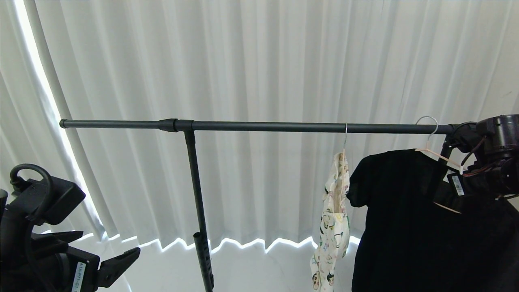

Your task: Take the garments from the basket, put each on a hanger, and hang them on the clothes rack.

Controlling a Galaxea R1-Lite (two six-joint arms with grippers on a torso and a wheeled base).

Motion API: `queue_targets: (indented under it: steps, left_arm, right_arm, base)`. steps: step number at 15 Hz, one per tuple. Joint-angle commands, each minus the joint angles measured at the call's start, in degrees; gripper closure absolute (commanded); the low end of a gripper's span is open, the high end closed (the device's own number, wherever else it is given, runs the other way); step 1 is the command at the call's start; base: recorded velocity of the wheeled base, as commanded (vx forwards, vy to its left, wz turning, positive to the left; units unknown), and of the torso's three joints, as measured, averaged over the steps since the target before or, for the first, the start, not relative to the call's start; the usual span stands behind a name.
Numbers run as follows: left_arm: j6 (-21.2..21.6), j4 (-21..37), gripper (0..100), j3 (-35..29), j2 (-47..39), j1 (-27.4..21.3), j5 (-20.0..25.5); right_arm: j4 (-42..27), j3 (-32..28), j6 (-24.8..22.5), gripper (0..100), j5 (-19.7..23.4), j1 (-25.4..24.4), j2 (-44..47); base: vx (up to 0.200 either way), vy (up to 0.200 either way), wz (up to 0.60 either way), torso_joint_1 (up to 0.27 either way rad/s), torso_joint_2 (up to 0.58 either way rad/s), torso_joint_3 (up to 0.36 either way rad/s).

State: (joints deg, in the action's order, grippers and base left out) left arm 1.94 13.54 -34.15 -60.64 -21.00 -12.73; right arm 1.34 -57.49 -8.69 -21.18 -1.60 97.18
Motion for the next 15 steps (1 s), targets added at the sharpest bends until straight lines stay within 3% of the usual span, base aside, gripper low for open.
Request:
queue_targets:
  steps: [1,8,9,15]
  left_arm:
    - [0.0,-0.01,0,0.04,-0.1,-0.09,-0.02]
    - [0.0,-0.01,0,0.13,-0.01,-0.09,-0.02]
    - [0.0,-0.01,0,0.04,-0.01,-0.09,-0.02]
    - [0.0,-0.01,0,1.01,1.4,0.09,-0.11]
  right_arm:
    - [0.07,-0.25,-0.01,100,-0.01,-0.07,0.9]
    - [0.07,-1.4,-0.01,100,-0.09,-0.78,1.43]
    - [0.07,-1.4,0.08,0,-0.09,-0.86,1.43]
    - [-4.33,-0.96,0.17,0,0.43,-1.65,-6.39]
  base:
    - [0.0,0.0,0.0,0.0,0.0,0.0]
    - [0.0,0.0,0.0,0.0,0.0,0.0]
    - [0.0,0.0,0.0,0.0,0.0,0.0]
    - [0.0,0.0,0.0,0.0,0.0,0.0]
